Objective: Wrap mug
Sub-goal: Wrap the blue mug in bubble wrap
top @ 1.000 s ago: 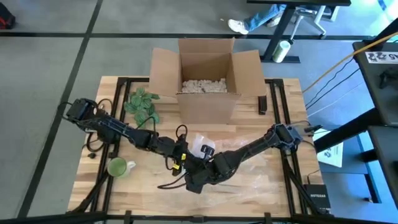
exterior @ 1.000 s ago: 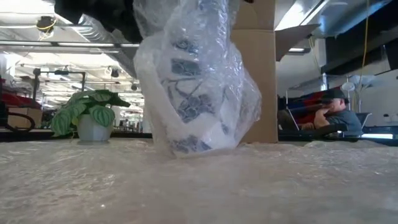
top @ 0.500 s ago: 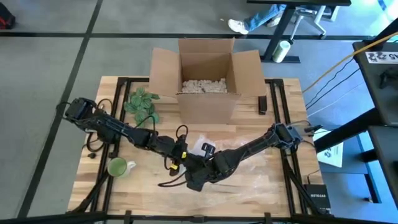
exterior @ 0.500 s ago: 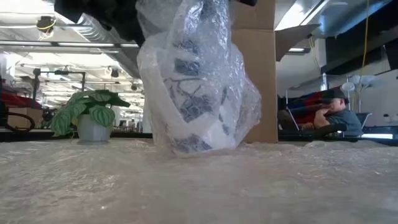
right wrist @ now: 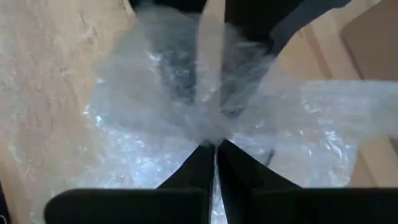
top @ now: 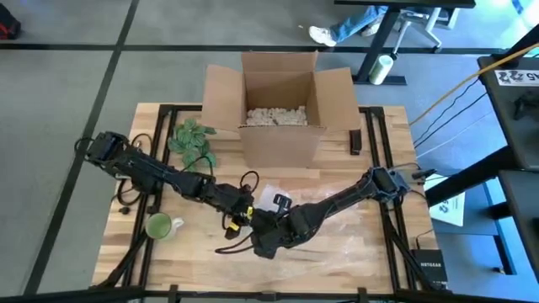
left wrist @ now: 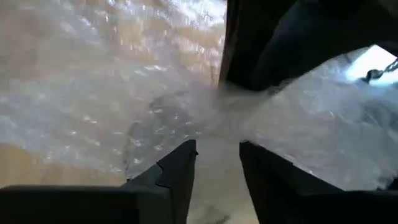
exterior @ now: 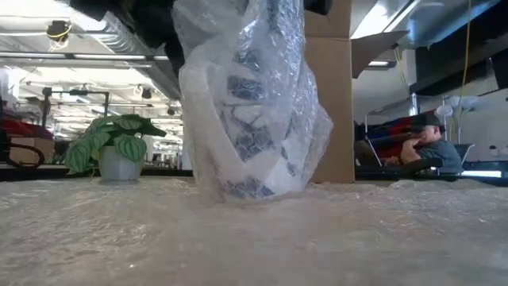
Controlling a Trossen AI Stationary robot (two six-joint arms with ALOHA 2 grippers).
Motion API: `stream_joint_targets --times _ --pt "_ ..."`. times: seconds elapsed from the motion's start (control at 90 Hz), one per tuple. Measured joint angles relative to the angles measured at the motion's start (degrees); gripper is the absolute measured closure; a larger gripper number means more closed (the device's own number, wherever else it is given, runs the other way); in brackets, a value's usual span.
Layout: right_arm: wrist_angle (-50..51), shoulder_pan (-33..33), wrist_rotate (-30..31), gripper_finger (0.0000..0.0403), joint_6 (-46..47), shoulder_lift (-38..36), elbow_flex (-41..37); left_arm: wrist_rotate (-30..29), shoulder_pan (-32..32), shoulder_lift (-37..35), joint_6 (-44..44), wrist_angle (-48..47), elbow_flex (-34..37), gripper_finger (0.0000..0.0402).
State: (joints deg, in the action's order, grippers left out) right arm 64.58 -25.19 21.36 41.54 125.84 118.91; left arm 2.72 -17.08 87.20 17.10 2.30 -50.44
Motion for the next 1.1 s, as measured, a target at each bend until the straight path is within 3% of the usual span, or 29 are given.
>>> stream_joint_targets --times 0.333,0.667,0.989,1.1 --pt "0.11 0.96 -0.41 0.0402 -0.99 0.00 0.00 -0.07 -0.17 -1.95 -4.50 -17.65 -6.66 0.0272" --pt "1.66 1.15 -0.70 0.0402 -1.05 0.00 0.00 -0.33 -1.74 -8.62 -4.46 -22.29 -6.64 0.0272" --pt "1.61 3.01 -8.18 0.0402 -1.09 0.00 0.00 -0.60 -4.72 -11.49 -3.57 -24.97 -6.13 0.0272" --pt "2.26 3.58 -10.75 0.0402 -1.32 0.00 0.00 -3.39 -6.18 -11.50 -3.15 -26.80 -6.10 0.0272"
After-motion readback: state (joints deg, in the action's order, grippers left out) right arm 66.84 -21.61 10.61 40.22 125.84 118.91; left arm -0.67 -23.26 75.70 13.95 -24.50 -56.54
